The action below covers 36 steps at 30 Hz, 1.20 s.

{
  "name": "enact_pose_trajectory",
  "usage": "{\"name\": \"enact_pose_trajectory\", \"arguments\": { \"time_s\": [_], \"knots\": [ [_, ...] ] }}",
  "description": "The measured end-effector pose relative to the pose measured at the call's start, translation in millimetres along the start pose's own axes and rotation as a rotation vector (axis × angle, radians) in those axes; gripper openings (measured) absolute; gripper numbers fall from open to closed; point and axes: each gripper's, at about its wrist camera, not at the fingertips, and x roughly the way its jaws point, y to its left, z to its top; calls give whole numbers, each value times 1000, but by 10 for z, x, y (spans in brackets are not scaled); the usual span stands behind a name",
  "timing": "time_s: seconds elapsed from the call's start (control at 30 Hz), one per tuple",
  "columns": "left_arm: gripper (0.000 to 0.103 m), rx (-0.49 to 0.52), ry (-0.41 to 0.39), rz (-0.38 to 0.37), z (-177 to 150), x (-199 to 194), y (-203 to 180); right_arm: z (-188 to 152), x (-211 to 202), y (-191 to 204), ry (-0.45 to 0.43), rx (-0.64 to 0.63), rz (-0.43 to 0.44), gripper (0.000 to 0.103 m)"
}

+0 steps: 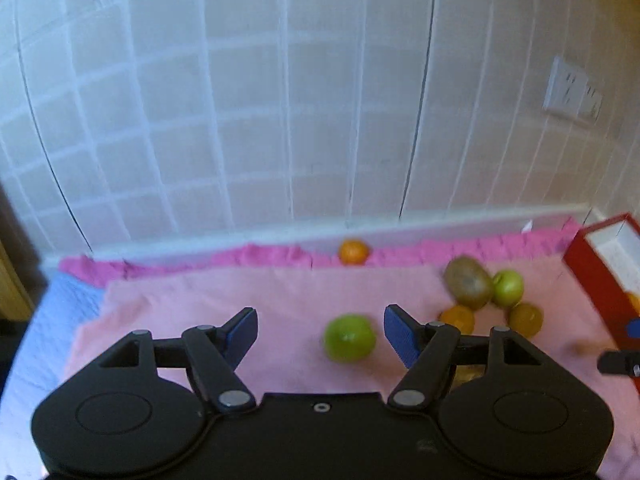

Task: Organize fruits
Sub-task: 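Grasp a green apple with the left tool while the right tool grasps a kiwi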

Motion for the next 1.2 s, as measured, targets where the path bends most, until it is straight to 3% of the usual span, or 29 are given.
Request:
{"name": "enact_pose_trajectory", "arguments": {
  "time_s": [0.17, 0.4, 0.6, 0.73, 0.8, 0.93, 1.03, 1.2],
  "knots": [
    [83, 30, 62, -44, -253, 236, -85, -210, 213, 32, 58, -50, -7, 85],
    [83, 31, 128, -94, -328, 638, -167, -325, 497, 75, 131, -62, 21, 84],
    [82, 38, 168, -97, -383, 865, -183, -328, 703, 139, 165, -105, 20, 69],
    [81, 22, 170, -125, -407, 932, -168, -345, 832, 204, 186, -136, 12, 68],
    [71, 12, 184, -134, -414, 978, -171, -355, 877, 206, 192, -140, 7, 66],
    [68, 23, 176, -112, -414, 1030, -203, -361, 882, 177, 183, -137, 6, 60],
    [59, 32, 169, -89, -409, 1055, -214, -380, 866, 142, 174, -129, 14, 59],
    [59, 10, 135, -87, -412, 1031, -185, -393, 796, 120, 160, -105, 18, 58]
  ]
}}
